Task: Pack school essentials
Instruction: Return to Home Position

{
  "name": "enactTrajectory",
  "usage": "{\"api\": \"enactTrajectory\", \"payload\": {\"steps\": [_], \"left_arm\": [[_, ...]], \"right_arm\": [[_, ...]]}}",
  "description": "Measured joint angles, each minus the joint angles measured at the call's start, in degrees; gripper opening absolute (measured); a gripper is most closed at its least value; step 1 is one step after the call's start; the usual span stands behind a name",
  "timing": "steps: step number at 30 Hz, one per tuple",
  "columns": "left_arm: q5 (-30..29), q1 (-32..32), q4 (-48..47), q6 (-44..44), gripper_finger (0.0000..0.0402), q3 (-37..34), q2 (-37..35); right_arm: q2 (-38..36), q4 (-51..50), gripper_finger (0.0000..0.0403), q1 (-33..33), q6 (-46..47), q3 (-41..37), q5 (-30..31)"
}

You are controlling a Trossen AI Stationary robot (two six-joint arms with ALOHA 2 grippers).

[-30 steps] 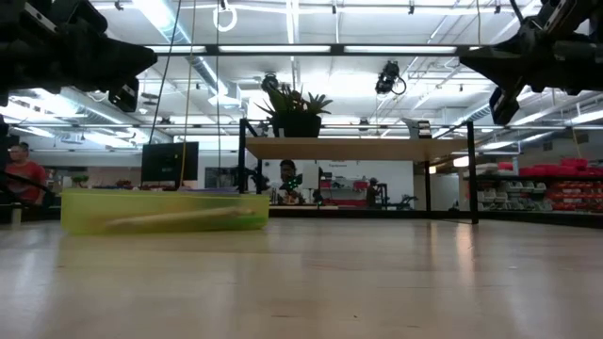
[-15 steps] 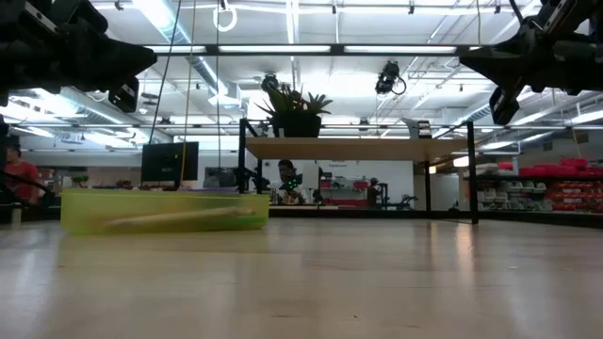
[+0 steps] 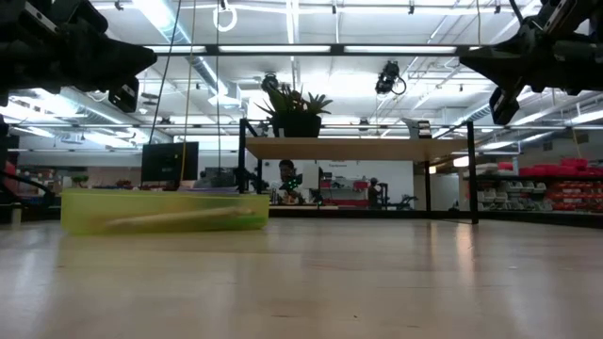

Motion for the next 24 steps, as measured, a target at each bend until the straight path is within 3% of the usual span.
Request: {"api": "enactTrajectory", "payload": {"steps": [24], "left_arm": [[0.0,0.0,0.0,0.0,0.0037,0.0,0.0]], "right_arm": [[0.0,0.0,0.0010,0.0,0.0,0.0,0.0]]}}
